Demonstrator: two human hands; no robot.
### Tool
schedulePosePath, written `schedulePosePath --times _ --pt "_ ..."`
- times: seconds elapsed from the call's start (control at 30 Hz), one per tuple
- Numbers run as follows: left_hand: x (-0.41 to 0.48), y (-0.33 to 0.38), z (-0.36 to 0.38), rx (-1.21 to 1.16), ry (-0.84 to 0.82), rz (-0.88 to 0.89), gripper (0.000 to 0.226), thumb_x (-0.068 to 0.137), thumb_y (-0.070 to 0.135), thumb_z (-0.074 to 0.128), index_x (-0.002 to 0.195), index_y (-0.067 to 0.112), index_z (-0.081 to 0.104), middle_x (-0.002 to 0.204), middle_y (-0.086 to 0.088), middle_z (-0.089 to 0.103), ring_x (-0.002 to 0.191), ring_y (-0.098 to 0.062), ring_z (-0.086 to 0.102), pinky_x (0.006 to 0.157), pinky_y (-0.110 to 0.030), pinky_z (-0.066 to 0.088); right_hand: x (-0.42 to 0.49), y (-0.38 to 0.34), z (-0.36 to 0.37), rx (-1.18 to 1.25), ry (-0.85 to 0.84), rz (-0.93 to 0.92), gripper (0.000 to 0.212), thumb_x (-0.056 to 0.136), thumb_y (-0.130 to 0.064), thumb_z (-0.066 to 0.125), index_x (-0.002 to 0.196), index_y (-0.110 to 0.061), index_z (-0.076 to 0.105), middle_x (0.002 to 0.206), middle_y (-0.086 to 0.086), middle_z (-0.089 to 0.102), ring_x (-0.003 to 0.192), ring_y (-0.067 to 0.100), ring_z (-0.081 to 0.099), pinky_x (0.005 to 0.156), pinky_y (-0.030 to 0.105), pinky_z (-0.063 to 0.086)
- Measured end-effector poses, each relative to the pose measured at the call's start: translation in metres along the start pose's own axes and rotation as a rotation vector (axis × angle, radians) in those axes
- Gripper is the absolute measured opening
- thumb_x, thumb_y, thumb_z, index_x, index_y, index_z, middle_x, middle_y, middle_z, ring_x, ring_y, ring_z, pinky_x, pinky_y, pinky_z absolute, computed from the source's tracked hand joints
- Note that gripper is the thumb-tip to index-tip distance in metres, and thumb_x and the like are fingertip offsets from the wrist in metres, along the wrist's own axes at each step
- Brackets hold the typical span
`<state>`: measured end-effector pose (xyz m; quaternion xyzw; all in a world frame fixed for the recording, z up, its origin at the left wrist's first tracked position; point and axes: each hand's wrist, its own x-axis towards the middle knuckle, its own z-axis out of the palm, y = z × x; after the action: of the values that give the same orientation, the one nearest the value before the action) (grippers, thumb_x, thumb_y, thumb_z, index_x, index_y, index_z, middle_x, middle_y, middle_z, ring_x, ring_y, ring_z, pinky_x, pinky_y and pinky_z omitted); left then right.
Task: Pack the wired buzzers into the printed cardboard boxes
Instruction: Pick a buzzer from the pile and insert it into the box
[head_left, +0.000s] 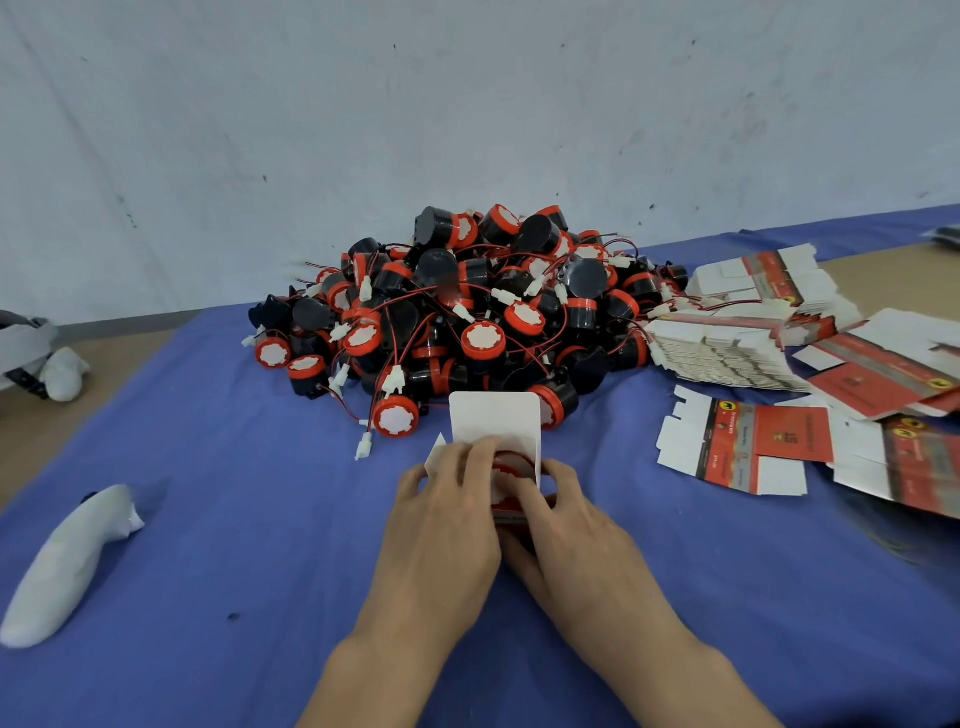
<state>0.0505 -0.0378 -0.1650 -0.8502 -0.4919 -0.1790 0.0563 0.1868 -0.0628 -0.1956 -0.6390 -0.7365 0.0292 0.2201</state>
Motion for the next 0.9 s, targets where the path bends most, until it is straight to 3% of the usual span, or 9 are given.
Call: schedulePosePath --times 0.07,0.17,0.23,0.37,0.57,0.7,0.8,0.9 --pt "0.002 -0.003 -0.005 -0.034 0.061 -0.041 0.07 0.09 0.006 0.053 0.153 0.024 0.027 0.144 0.008 0.04 0.128 -0.013 0.04 0.109 -0.026 0.031 -0.001 0.0 0.001 -0.009 0.003 0.002 0.043 0.105 -0.052 0.036 0.145 -0.038 0.028 0.149 -0.008 0.026 0.1 0.012 0.06 0.069 0.02 0.037" --pt "-0.002 -0.012 -0.018 -0.189 0.255 -0.194 0.064 0.076 -0.012 0.057 0.135 0.013 0.056 0.106 0.002 0.067 0.096 -0.015 0.047 0.086 -0.033 0.041 -0.001 0.001 0.001 -0.014 -0.003 0.001 0.042 0.104 -0.052 0.036 0.143 -0.038 0.029 0.148 -0.007 0.026 0.099 0.015 0.059 0.069 0.022 0.036" --pt "-0.008 -0.021 -0.019 -0.203 0.365 -0.256 0.059 0.076 -0.014 0.051 0.128 0.012 0.061 0.09 0.005 0.067 0.089 -0.01 0.038 0.082 -0.034 0.037 0.0 0.002 0.003 -0.018 -0.01 0.008 0.044 0.104 -0.052 0.036 0.145 -0.038 0.029 0.149 -0.006 0.025 0.101 0.017 0.059 0.07 0.023 0.036" --pt "-0.015 -0.027 -0.018 -0.201 0.295 -0.295 0.054 0.083 -0.01 0.05 0.129 0.017 0.062 0.094 0.009 0.067 0.104 -0.019 0.046 0.09 -0.028 0.033 0.001 0.002 0.003 -0.03 -0.002 0.01 0.045 0.104 -0.051 0.037 0.145 -0.036 0.031 0.149 -0.005 0.027 0.1 0.018 0.059 0.069 0.023 0.034" --pt "-0.013 -0.02 -0.012 -0.168 0.348 -0.062 0.043 0.088 0.018 0.034 0.117 0.015 0.066 0.102 0.007 0.069 0.103 -0.012 0.05 0.095 -0.034 0.043 0.001 0.001 0.002 -0.016 -0.022 0.006 0.045 0.104 -0.051 0.036 0.147 -0.037 0.028 0.152 -0.006 0.023 0.106 0.015 0.058 0.072 0.021 0.037" --pt "-0.007 -0.011 -0.002 -0.149 0.293 0.04 0.04 0.088 0.019 0.035 0.122 0.018 0.058 0.102 0.005 0.071 0.094 -0.015 0.065 0.095 -0.027 0.034 0.0 0.001 -0.001 0.004 -0.027 0.001 0.044 0.105 -0.049 0.038 0.147 -0.037 0.028 0.152 -0.008 0.022 0.104 0.014 0.058 0.073 0.02 0.038" --pt "-0.003 -0.009 0.004 -0.137 0.212 0.097 0.038 0.095 0.02 0.032 0.128 0.022 0.051 0.107 0.011 0.069 0.096 -0.009 0.063 0.109 -0.032 0.029 -0.001 0.001 -0.003 0.018 -0.056 -0.017 0.048 0.105 -0.048 0.038 0.15 -0.038 0.023 0.153 -0.008 0.021 0.103 0.017 0.06 0.079 0.026 0.05" --pt "0.001 -0.007 0.008 -0.141 0.152 0.063 0.038 0.101 0.028 0.025 0.128 0.024 0.052 0.113 0.014 0.067 0.1 -0.006 0.059 0.117 -0.032 0.02 -0.002 0.002 -0.004 0.023 -0.064 -0.028 0.051 0.105 -0.049 0.035 0.152 -0.036 0.019 0.156 -0.009 0.016 0.101 0.019 0.061 0.075 0.024 0.049"
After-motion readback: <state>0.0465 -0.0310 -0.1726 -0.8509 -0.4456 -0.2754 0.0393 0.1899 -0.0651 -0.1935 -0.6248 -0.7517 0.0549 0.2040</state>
